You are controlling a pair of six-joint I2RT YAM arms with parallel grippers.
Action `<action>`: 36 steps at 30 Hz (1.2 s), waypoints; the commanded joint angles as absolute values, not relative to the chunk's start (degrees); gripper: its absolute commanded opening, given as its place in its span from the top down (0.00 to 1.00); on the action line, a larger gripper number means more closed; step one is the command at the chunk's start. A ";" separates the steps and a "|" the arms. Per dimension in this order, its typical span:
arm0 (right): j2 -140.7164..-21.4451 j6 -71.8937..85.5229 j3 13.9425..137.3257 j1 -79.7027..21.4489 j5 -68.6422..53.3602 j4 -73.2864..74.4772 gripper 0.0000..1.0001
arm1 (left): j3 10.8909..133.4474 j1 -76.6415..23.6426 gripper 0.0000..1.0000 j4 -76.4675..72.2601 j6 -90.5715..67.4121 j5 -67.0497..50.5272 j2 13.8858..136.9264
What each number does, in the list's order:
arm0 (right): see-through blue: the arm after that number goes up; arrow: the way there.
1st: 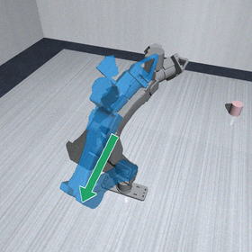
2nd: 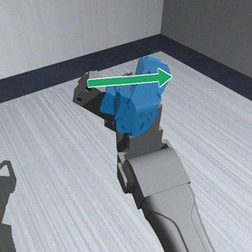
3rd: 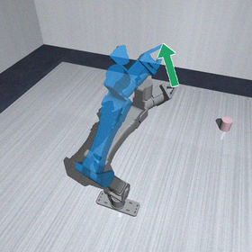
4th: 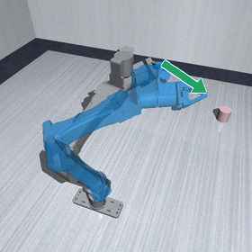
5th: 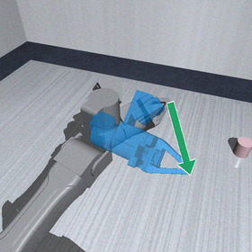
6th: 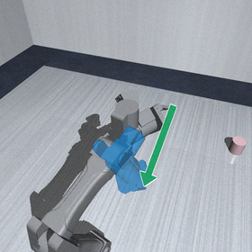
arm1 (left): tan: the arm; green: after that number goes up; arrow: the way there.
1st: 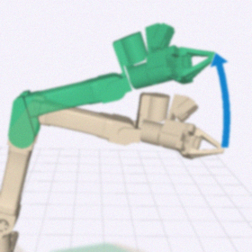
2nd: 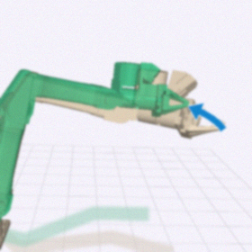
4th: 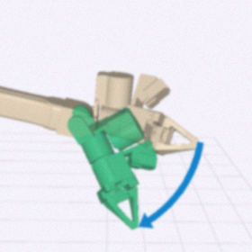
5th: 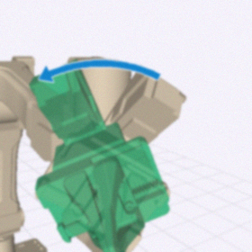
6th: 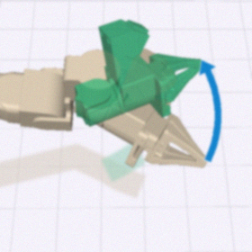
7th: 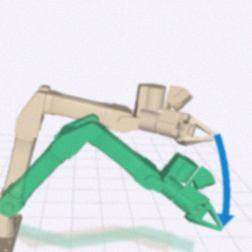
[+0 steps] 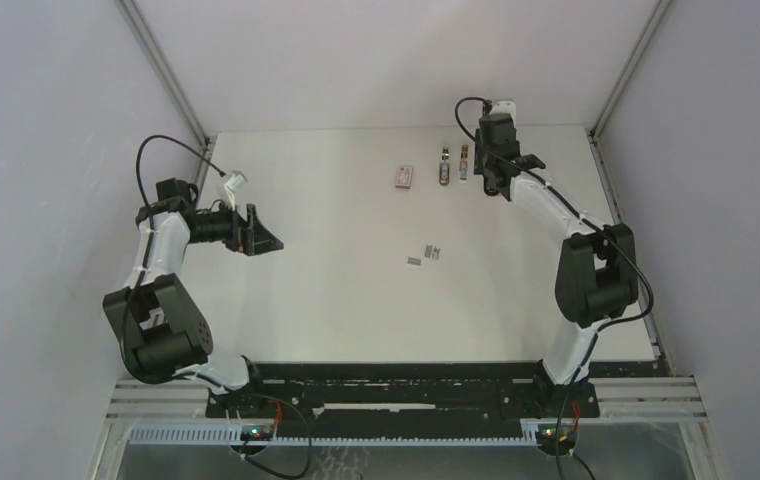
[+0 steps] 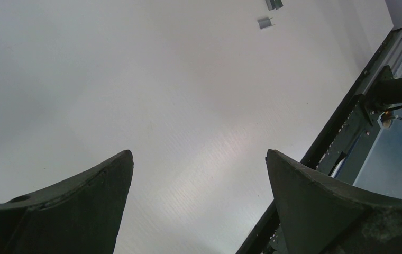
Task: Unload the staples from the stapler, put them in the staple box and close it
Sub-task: Place the stapler at the center of the board.
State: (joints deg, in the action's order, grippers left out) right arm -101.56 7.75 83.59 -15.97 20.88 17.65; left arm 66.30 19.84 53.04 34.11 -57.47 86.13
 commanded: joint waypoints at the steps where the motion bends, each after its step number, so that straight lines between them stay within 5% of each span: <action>1: -103.66 10.29 90.09 -14.97 20.84 14.65 1.00 | 65.22 20.10 0.00 52.43 35.74 -59.92 85.34; 36: -122.51 13.69 101.92 -10.09 11.95 23.02 1.00 | 65.12 20.10 0.00 52.69 36.14 -60.82 86.78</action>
